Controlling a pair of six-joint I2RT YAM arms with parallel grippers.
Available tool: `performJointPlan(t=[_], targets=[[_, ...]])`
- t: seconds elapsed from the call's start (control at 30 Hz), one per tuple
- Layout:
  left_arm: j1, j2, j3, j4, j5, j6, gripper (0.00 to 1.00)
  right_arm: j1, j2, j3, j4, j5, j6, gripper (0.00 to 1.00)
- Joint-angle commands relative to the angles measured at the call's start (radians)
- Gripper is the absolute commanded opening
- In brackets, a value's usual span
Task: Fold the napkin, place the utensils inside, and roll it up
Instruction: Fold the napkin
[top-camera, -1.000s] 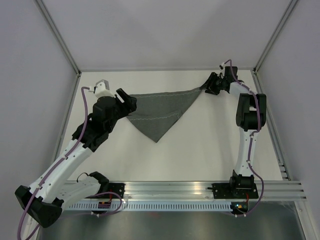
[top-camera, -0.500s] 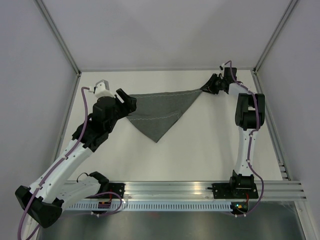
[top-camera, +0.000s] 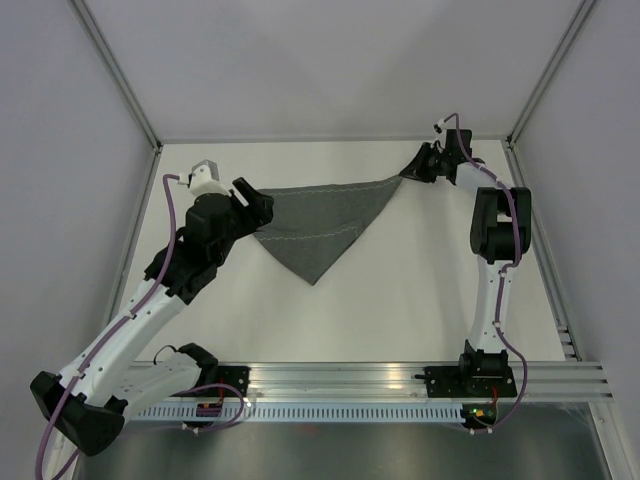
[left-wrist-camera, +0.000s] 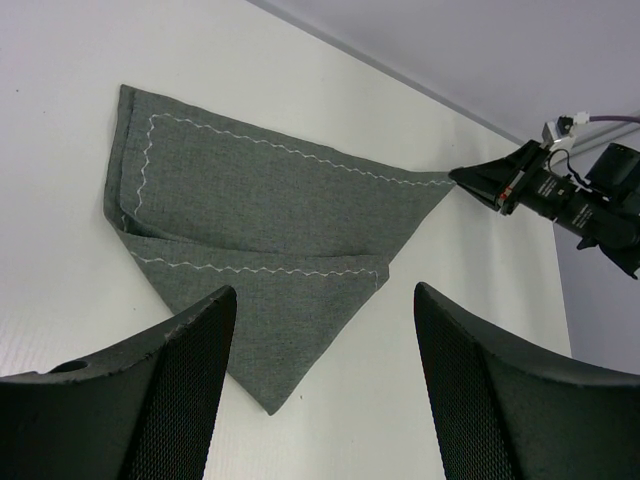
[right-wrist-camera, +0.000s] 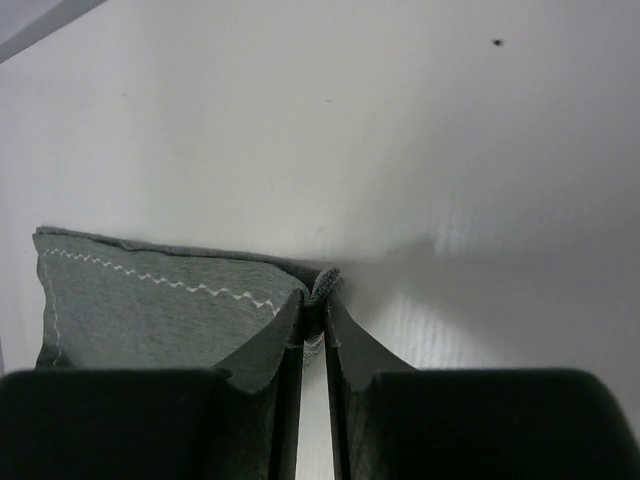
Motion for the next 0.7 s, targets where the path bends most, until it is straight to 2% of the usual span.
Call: performJointPlan(t=[0.0, 0.4, 0.67], targets=[[0.005, -0.009, -0.001, 0.033, 0.016, 0.016, 0.77, 0.024, -0.155, -0.015, 0.032, -0.016, -0.074, 0.18], [0.007, -0.03, -0.001, 0.033, 0.016, 0.015, 0.77, 0.224, -0.457, -0.233, 0.0, -0.007, -0.311, 0.15], [0.008, -0.035, 0.005, 0.034, 0.025, 0.003, 0.76, 0.406, -0.559, -0.336, -0.072, 0.036, -0.478, 0.15]])
